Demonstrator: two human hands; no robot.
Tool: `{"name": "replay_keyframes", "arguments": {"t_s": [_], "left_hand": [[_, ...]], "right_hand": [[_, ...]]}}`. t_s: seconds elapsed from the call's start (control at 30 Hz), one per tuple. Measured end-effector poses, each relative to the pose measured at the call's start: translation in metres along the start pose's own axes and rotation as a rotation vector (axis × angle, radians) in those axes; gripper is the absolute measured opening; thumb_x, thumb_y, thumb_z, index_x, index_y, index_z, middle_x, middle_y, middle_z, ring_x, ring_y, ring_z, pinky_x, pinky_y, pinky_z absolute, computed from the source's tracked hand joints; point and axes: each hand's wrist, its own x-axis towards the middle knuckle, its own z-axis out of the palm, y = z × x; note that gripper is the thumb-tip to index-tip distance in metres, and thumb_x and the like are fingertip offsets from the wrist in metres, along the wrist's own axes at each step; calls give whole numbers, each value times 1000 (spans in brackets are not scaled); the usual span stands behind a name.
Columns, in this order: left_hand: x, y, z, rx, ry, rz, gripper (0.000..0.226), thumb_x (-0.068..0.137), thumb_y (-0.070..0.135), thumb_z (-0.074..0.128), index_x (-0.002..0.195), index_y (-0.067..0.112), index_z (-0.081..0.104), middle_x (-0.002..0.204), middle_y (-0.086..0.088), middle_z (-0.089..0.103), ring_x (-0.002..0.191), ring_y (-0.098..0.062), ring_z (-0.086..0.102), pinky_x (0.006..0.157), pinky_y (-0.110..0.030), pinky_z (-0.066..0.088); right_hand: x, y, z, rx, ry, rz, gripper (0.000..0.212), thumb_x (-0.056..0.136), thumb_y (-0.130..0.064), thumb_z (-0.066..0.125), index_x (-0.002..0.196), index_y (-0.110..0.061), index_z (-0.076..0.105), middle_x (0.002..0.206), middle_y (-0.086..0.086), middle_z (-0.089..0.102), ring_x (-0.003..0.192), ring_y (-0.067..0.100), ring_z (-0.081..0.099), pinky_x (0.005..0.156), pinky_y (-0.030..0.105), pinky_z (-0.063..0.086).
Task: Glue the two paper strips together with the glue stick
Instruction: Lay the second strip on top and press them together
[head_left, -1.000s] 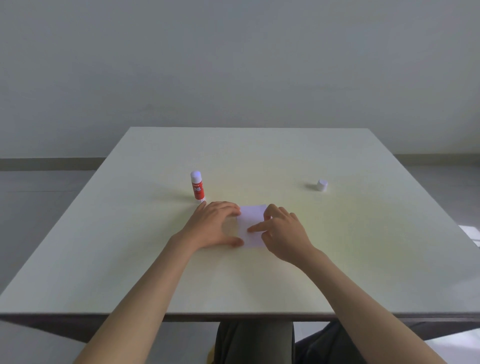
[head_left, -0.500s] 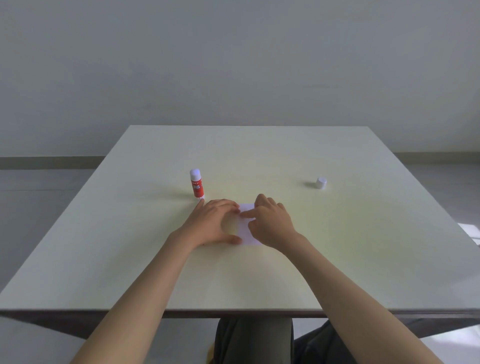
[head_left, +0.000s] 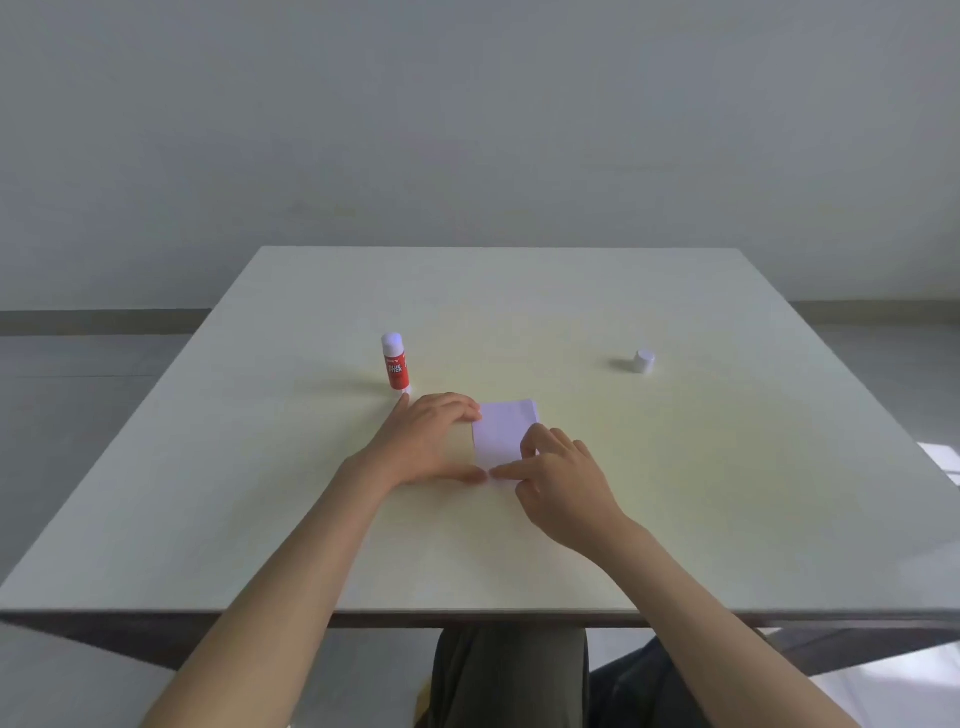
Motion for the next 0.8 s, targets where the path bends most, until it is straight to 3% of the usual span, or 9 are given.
{"name": "replay_keyframes", "arguments": {"t_s": [0.27,0.43,0.57,0.8], "left_hand": [[-1,0,1,-3,16,13,76,60,58,74,126,30,51,139,18,46,129,-4,41,110,-37,27],[-1,-2,1,-1,6,11,75,60,60,71,126,31,50,138,20,45,129,-4,41,113,-43,23],[-1,1,-1,22,-9,5,76,59,62,70,126,31,50,138,20,44,128,-3,41,115,-45,18],[0,5,-4,54,-24,7,71,59,61,68,122,33,50,134,21,46,125,-3,44,116,-49,13]], "right_hand": [[-3,19,-11,-30,29,79,42,90,-14,41,111,-39,66,101,-2,52,96,21,47,75,26,29],[-6,31,-11,-42,62,128,42,89,-13,41,112,-39,66,100,-1,52,94,21,46,70,26,24],[10,32,-9,-60,85,153,44,88,-12,40,113,-35,66,100,1,52,95,23,47,75,29,33],[46,33,-8,-90,107,171,41,90,-12,39,113,-30,67,100,4,53,96,26,46,76,31,33]]}}
